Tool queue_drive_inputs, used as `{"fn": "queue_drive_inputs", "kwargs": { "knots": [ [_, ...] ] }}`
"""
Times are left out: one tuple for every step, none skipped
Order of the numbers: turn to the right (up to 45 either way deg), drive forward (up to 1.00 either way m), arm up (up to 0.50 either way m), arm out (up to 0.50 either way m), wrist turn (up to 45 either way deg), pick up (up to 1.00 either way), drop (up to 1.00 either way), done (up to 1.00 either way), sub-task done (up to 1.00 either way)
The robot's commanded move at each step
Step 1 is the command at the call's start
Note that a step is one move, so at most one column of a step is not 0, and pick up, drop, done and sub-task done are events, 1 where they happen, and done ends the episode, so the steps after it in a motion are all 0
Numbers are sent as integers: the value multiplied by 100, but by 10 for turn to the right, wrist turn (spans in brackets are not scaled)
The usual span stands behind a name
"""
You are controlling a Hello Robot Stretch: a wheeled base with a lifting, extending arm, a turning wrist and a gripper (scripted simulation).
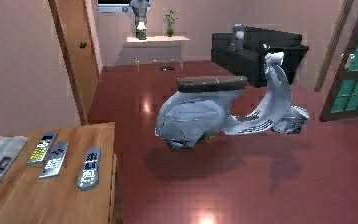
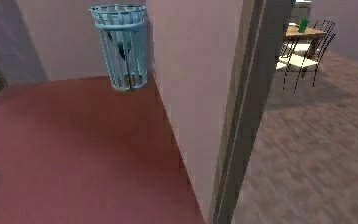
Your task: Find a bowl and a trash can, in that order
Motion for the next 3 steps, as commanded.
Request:
{"fn": "queue_drive_inputs", "kwargs": {
  "knots": [
    [450,0,0,0,0,0,0,0,0],
    [90,0,0,0,0,0,0,0,0],
    [0,40,0,0,0,0,0,0,0]
  ]
}}
